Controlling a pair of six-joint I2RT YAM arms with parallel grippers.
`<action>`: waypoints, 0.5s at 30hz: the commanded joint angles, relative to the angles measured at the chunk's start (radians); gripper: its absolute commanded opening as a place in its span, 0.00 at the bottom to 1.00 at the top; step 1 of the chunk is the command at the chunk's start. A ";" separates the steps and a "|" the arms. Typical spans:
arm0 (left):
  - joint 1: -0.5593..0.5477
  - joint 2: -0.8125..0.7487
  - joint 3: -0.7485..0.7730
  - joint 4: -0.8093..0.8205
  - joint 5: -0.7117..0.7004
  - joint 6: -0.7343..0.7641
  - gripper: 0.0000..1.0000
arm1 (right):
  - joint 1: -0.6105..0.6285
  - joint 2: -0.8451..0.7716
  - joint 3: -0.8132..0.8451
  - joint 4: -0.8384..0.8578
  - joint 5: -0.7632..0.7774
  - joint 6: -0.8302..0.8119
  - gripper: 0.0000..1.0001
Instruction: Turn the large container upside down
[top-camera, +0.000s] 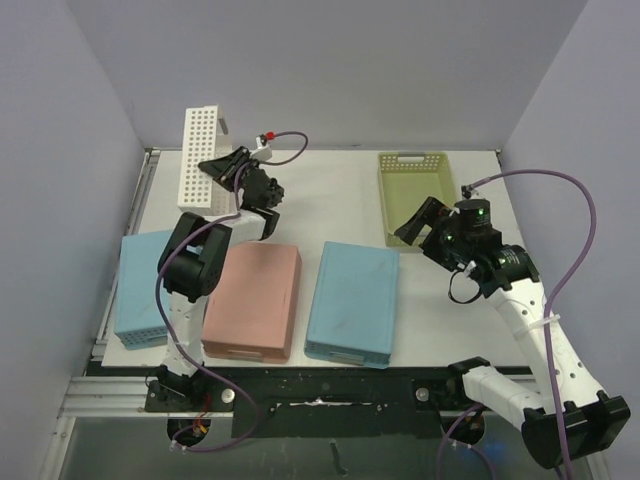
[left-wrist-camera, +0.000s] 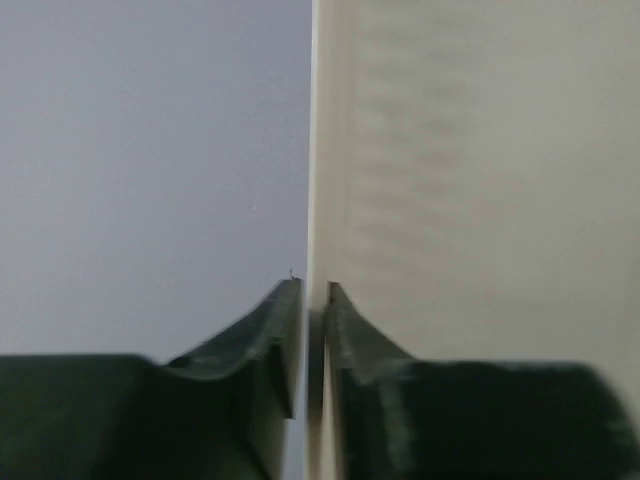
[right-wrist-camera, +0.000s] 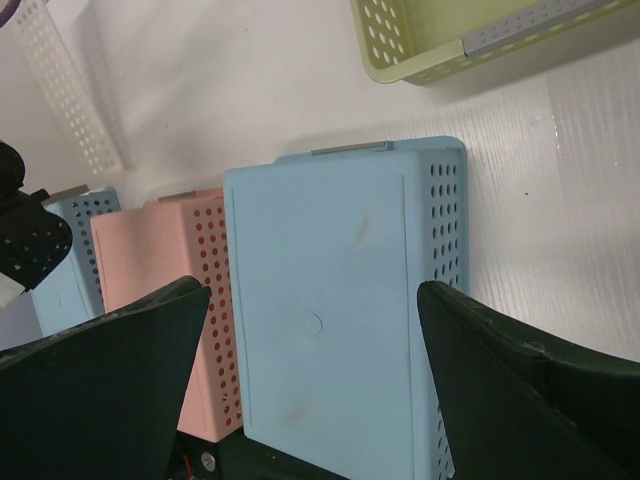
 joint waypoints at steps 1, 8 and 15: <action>-0.013 0.026 0.059 0.129 -0.017 0.055 0.28 | 0.004 0.005 0.004 0.051 -0.009 -0.028 0.89; -0.038 0.060 0.109 -0.030 -0.081 -0.056 0.64 | 0.002 0.010 0.005 0.052 -0.005 -0.041 0.89; -0.067 0.075 0.191 -0.155 -0.128 -0.135 0.69 | 0.002 0.006 -0.008 0.056 -0.014 -0.041 0.89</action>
